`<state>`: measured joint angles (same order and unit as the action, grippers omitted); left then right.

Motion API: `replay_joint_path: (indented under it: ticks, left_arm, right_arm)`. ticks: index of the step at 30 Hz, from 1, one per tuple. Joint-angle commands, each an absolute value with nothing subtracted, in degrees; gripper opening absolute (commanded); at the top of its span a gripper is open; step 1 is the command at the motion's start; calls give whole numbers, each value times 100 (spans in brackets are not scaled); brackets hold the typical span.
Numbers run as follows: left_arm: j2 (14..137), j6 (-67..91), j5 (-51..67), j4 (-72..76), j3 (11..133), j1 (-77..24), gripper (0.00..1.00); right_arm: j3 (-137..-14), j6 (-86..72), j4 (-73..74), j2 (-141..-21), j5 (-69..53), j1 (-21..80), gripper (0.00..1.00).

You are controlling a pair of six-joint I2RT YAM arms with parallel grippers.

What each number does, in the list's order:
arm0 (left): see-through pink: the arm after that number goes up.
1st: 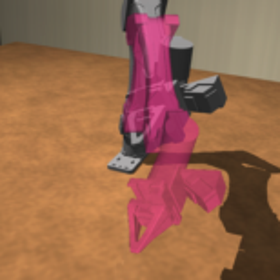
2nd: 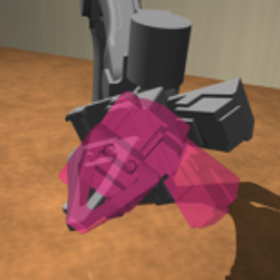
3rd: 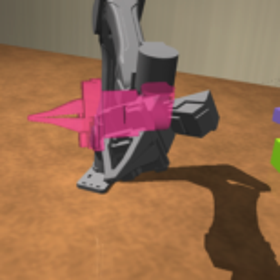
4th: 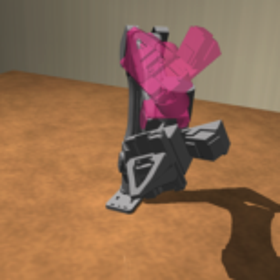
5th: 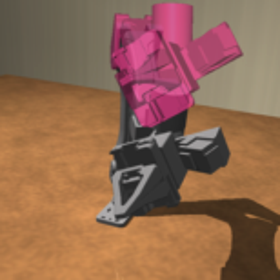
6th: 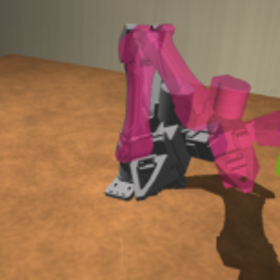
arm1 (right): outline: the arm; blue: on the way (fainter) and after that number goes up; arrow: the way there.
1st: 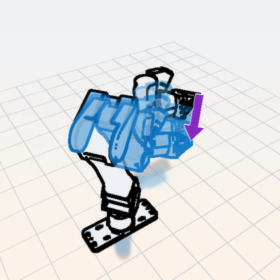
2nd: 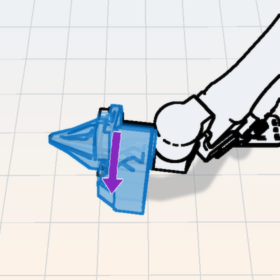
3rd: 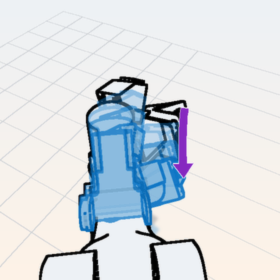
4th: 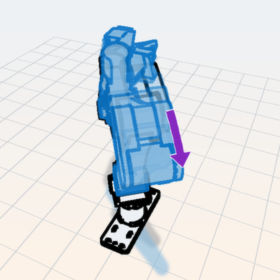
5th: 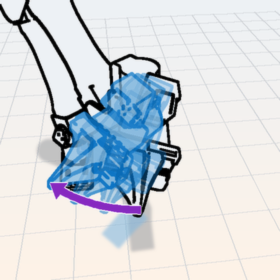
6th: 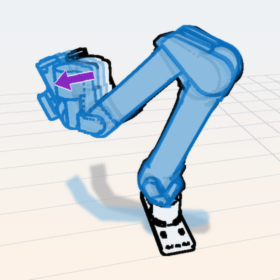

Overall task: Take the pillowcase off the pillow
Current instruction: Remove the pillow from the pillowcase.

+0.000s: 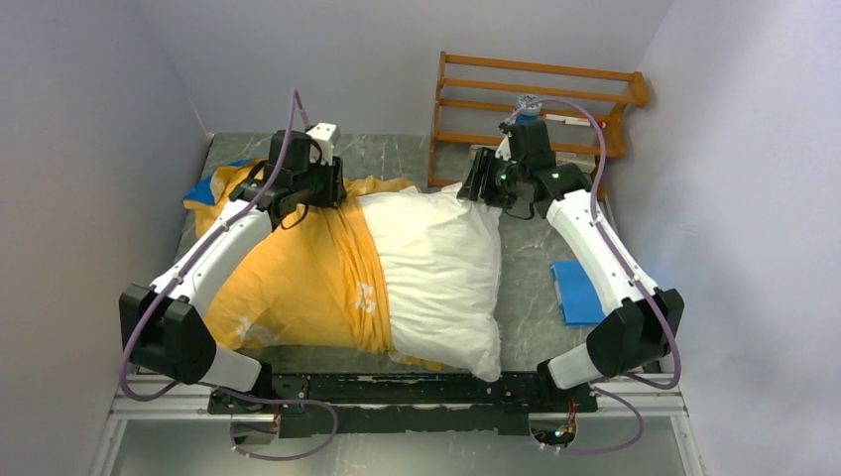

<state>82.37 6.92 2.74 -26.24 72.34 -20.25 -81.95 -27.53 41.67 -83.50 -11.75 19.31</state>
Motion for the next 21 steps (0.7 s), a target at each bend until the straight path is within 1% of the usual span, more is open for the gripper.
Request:
replay_joint_path:
  ticks: [1,2,4,5,9,13,14,16,17,18,19,20,21]
  left_arm:
    - [7996,571,527,-2640,7185,-1863,56]
    - [7971,579,451,-2645,7190,-1858,62]
    - [7897,588,373,-2666,7218,-1861,72]
    - [7865,589,373,-2691,7246,-1863,75]
    - [7705,640,578,-2826,7334,-1859,80]
    - [7484,762,869,-3077,7258,-1863,86]
    - [7441,750,1050,-3205,7215,-1863,89]
    - [7318,736,1334,-3491,7107,-1863,89]
    - [7210,775,1521,-3511,6966,-1863,89]
    - [7088,863,1799,-3478,6800,-1871,90]
    - [6966,960,2020,-3375,6641,-1876,93]
    - [6875,1051,2248,-3309,6511,-1910,96]
    - [6821,1132,2412,-3225,6427,-1991,96]
  right_arm:
    - [-8760,-2244,4786,-8099,-1377,1851,67]
    - [-8699,-2192,4741,-7966,-1575,1846,74]
    - [-8517,-2192,4670,-7741,-1935,1858,78]
    - [-8357,-2245,4633,-7665,-2101,1867,79]
    - [-7802,-2545,4516,-7623,-2001,2252,82]
    - [-7638,-2748,4356,-8003,-1597,3288,82]
    - [-7638,-2844,4328,-8149,-1417,3506,82]
    - [-7546,-3108,4190,-8423,-941,3787,81]
    - [-7480,-3210,4139,-8548,-813,3838,75]
    - [-7415,-3293,4107,-8661,-651,3869,65]
    - [-7344,-3377,4076,-8763,-504,3874,46]
    - [-7297,-3398,4063,-8863,-404,3870,35]
    - [-7272,-3372,4050,-8941,-382,3871,25]
